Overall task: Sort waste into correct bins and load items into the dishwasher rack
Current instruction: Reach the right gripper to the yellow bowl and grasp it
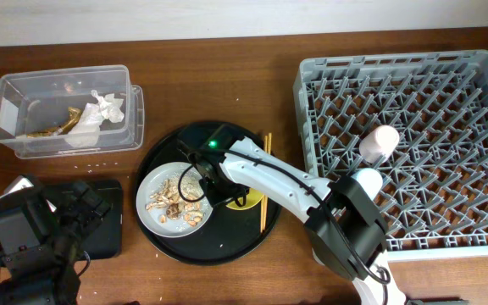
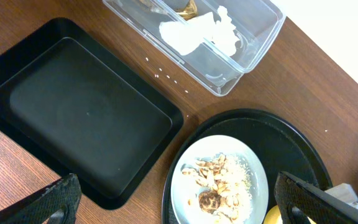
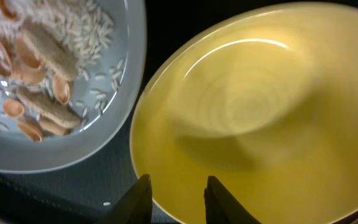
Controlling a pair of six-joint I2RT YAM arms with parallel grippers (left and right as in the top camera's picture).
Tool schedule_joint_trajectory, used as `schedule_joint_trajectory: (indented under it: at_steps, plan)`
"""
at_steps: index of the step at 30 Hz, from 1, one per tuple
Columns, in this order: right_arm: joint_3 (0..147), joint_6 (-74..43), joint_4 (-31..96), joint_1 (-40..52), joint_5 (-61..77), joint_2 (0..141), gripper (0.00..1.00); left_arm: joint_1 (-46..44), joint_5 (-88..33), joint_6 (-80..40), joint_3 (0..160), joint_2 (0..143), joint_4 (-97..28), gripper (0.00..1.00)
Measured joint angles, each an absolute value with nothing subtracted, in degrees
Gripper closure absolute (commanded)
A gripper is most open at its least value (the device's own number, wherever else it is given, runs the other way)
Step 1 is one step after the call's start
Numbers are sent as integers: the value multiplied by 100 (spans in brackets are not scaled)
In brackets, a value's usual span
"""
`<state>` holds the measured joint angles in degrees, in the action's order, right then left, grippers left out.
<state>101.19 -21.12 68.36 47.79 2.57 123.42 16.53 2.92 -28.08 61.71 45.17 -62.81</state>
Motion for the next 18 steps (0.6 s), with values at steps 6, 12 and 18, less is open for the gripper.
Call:
schedule_joint_trajectory:
  at_steps: [6,12,18]
  plan:
    - [10119,-1678,7017,4989,305,12344,69,1653,292,-2808,6171,4517,-6281,1]
    - [9712,-1522,6484,5111,-64,12363,69,1653,292,-2808,6171,4517,-6278,1]
    - [9644,-1492,6447,5111,-215,12372,96,1653,292,-2805,6171,4517,-6281,1]
